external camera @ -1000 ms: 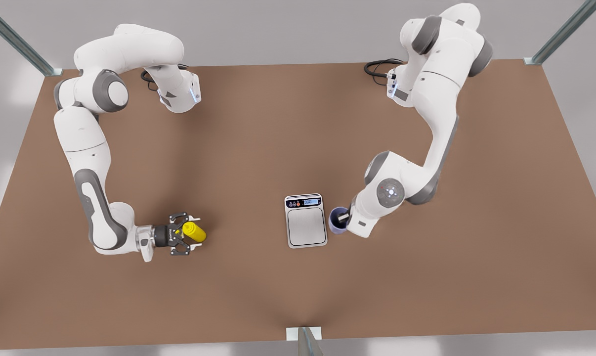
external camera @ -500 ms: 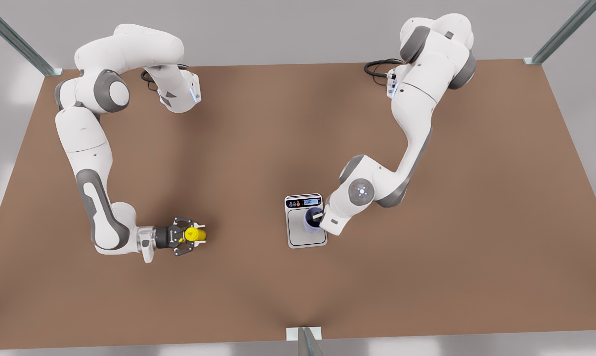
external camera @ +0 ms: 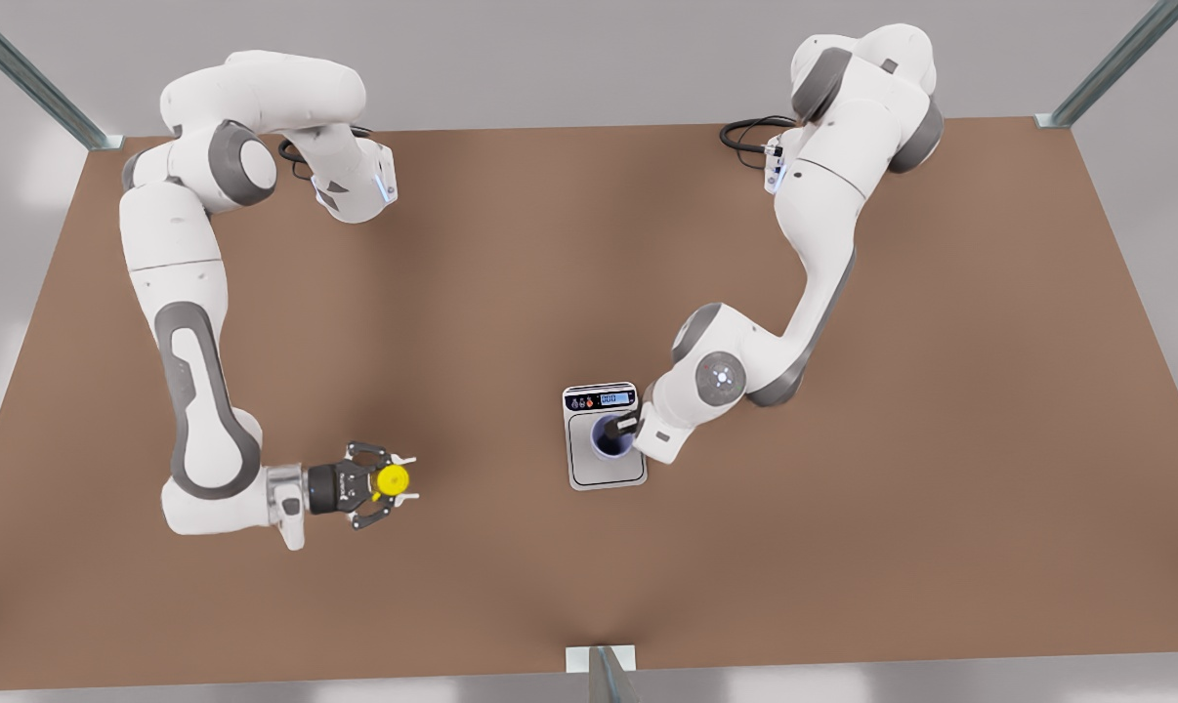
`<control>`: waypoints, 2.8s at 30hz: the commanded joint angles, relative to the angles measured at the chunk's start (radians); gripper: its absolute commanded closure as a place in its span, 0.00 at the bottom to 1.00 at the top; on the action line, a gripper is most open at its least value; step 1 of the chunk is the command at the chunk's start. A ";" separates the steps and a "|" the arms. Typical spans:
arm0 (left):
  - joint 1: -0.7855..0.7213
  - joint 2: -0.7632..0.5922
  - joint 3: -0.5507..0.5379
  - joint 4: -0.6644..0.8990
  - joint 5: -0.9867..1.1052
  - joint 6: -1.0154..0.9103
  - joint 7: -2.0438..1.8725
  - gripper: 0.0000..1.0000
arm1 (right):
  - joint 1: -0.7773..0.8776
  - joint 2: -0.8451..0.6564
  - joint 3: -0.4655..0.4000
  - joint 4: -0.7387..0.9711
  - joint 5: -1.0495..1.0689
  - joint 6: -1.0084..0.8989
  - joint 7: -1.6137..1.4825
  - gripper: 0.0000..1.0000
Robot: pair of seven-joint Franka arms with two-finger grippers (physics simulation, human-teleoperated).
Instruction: Move cup to the weight, pick up sauce bottle, pour sauce
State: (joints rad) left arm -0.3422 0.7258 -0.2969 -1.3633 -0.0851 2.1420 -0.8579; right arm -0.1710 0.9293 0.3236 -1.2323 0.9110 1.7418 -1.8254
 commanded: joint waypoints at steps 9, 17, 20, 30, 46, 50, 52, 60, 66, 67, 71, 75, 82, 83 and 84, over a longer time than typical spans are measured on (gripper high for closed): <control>0.439 -0.614 0.180 -0.129 0.008 -0.593 0.625 0.00 | 0.251 -0.078 -0.011 0.054 -0.198 0.208 0.340 0.56; 0.442 -0.735 0.194 -0.264 0.076 -0.593 0.635 0.00 | 0.470 -0.122 -0.009 0.137 -0.512 0.203 0.718 0.56; 0.442 -0.723 0.197 -0.264 0.076 -0.594 0.635 0.00 | 0.505 -0.122 -0.011 0.151 -0.630 0.189 0.750 0.56; 0.443 -0.643 0.199 -0.257 0.070 -0.585 0.628 0.00 | 0.415 -0.121 0.023 0.149 -0.526 0.165 0.733 0.56; 0.428 -0.603 0.199 -0.255 0.071 -0.576 0.628 0.00 | -0.206 0.000 0.262 -0.127 -0.092 0.062 -0.219 0.56; 0.419 -0.600 0.199 -0.255 0.073 -0.577 0.626 0.00 | -0.208 0.060 0.252 -0.127 -0.037 0.062 -0.379 0.56; 0.411 -0.600 0.199 -0.255 0.071 -0.580 0.623 0.00 | -0.206 0.089 0.250 -0.127 -0.026 0.062 -0.403 0.55; 0.407 -0.600 0.199 -0.257 0.071 -0.582 0.625 0.00 | -0.196 0.105 0.198 -0.138 -0.008 0.062 -0.293 0.56; 0.407 -0.600 0.199 -0.257 0.071 -0.599 0.625 0.00 | -0.193 0.134 0.196 -0.133 -0.009 0.077 -0.327 0.56; 0.405 -0.600 0.197 -0.257 0.071 -0.603 0.623 0.00 | -0.193 0.135 0.196 -0.134 -0.009 0.077 -0.336 0.56; 0.405 -0.598 0.197 -0.257 0.071 -0.602 0.623 0.00 | -0.193 0.141 0.184 -0.136 -0.009 0.084 -0.345 0.56; 0.404 -0.595 0.197 -0.257 0.071 -0.603 0.623 0.00 | -0.189 0.169 0.183 -0.134 0.005 0.105 -0.365 0.55; 0.391 -0.594 0.197 -0.255 0.071 -0.603 0.623 0.00 | -0.182 0.171 0.167 -0.134 0.005 0.107 -0.361 0.31; 0.391 -0.594 0.197 -0.257 0.071 -0.603 0.623 0.00 | -0.179 0.172 0.164 -0.136 0.005 0.107 -0.359 0.24; 0.391 -0.594 0.197 -0.255 0.071 -0.603 0.623 0.00 | -0.179 0.171 0.164 -0.136 0.005 0.107 -0.359 0.24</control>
State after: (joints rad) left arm 0.0478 0.1320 -0.0997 -1.6193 -0.0139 1.5386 -0.2347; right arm -0.3498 1.0998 0.4879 -1.3693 0.9267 1.8565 -2.1885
